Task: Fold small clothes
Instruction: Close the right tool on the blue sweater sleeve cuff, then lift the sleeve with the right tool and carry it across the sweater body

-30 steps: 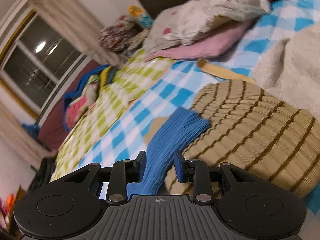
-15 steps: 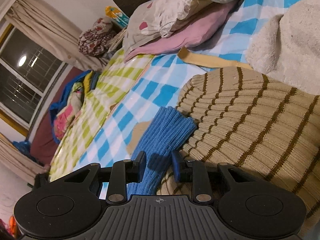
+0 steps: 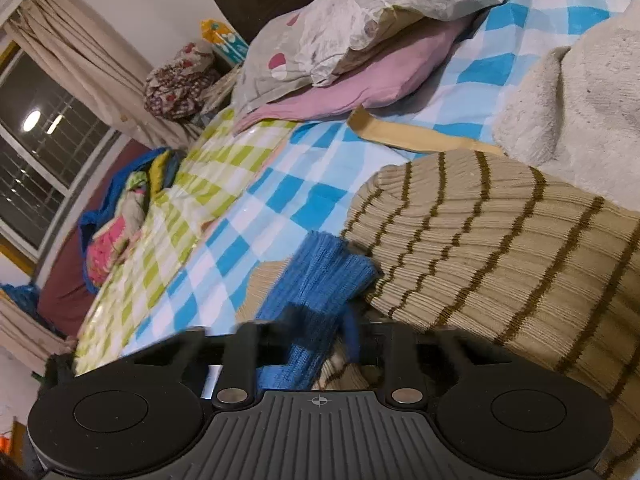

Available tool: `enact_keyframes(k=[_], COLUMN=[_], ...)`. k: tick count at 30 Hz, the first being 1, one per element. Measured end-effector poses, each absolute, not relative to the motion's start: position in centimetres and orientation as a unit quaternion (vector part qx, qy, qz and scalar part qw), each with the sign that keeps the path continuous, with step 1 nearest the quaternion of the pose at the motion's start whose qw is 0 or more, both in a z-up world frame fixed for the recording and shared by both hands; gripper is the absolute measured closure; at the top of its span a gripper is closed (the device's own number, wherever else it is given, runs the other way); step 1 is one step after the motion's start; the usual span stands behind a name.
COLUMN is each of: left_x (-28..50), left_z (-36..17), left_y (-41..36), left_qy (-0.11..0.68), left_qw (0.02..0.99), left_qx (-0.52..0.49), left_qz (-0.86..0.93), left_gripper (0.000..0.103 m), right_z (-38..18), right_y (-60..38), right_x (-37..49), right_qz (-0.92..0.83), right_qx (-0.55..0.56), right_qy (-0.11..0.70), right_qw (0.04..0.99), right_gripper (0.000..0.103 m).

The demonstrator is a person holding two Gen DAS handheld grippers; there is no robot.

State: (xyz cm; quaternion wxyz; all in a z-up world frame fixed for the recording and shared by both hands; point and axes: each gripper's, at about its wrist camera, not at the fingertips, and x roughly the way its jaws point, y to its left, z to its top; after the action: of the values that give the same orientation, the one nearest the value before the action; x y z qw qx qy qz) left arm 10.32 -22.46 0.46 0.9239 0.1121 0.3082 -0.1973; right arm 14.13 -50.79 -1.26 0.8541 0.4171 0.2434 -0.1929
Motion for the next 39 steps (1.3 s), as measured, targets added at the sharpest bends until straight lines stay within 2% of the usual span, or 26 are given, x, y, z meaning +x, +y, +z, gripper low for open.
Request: enact_keyframes(k=[13, 25, 39], left_x=[8.2, 7.2, 6.7], left_z=[1.7, 2.6, 1.0], left_y=[-20.3, -12.2, -0.1], left_qy=[0.300, 0.296, 0.298], left_qw=[0.926, 0.939, 0.951], left_qx=[0.117, 0.089, 0.040], left_qz=[-0.196, -0.149, -0.075], left_gripper=[0.000, 0.000, 0.000], right_z=[3.6, 6.9, 5.3], right_y=[-46.9, -36.3, -24.0], right_x=[12.4, 14.3, 17.0], right_qz=[-0.085, 0.019, 0.079], right_qx=[0.409, 0.357, 0.312], right_qy=[0.198, 0.227, 0.298], right_qw=[0.887, 0.906, 0.899], right_gripper=[0.095, 0.095, 0.095])
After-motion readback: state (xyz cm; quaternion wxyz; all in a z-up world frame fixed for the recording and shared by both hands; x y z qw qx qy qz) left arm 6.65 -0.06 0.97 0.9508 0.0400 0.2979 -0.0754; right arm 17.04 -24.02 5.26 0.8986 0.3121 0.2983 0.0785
